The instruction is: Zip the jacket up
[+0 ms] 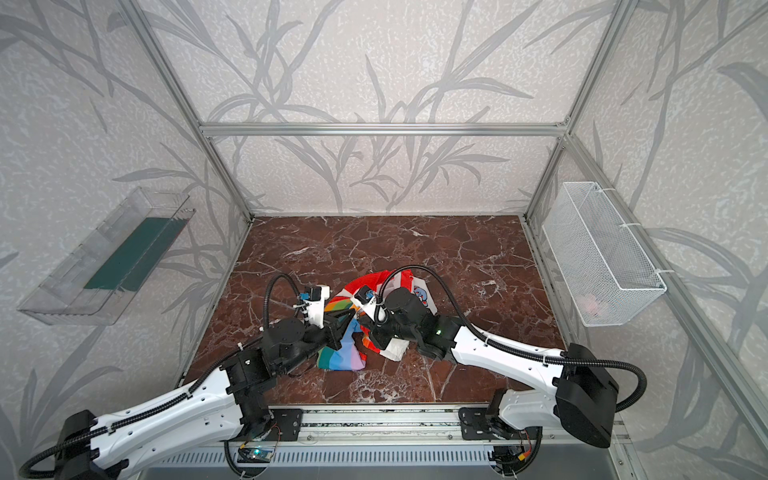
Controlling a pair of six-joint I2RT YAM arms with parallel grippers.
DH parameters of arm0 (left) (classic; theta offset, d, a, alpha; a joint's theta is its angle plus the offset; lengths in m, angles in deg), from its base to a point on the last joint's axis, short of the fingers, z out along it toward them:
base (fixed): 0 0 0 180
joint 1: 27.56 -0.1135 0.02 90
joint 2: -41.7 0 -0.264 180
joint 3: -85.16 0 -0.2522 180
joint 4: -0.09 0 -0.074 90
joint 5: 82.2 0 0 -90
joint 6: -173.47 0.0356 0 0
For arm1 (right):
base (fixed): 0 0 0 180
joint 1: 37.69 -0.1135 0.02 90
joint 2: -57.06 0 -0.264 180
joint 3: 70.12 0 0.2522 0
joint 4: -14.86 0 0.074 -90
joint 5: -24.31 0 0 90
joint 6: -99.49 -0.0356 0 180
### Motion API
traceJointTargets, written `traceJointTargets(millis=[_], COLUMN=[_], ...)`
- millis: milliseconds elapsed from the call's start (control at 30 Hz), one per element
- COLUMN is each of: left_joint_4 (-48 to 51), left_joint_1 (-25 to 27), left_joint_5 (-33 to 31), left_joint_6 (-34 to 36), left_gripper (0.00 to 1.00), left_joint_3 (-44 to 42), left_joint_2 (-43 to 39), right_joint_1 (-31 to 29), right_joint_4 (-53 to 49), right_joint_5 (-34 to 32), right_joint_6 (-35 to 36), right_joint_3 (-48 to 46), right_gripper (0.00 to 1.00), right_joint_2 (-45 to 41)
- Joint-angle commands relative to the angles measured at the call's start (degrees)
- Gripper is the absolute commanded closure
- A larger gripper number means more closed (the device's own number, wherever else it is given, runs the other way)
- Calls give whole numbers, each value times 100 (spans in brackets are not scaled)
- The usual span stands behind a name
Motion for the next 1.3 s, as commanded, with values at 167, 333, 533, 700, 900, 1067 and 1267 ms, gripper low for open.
traceJointTargets(millis=[167, 333, 533, 700, 900, 1067, 1267], left_joint_4=[472, 108, 385, 640, 885, 1053, 1976], left_joint_1=[32, 23, 6, -7, -12, -20, -550], left_joint_5=[133, 190, 185, 96, 143, 198, 347], left_joint_6=[-394, -539, -574, -635, -538, -398, 302], left_gripper=[100, 100, 100, 100, 100, 100, 100], left_joint_3=[-324, -561, -556, -592, -443, -245, 585], left_joint_2=[-396, -327, -292, -435, -454, -460, -560], right_joint_1=[292, 292, 294, 311, 335, 424, 925], right_joint_4=[342, -263, -219, -620, -961, -1308, -1715], right_joint_5=[637, 1291, 667, 319, -340, -610, -933], right_joint_6=[-76, 38, -46, -84, -191, -127, 90], right_joint_3=[-85, 279, 202, 360, 499, 782, 1292], right_gripper=[100, 100, 100, 100, 100, 100, 100], right_joint_2=[141, 512, 420, 346, 91, -21, -140])
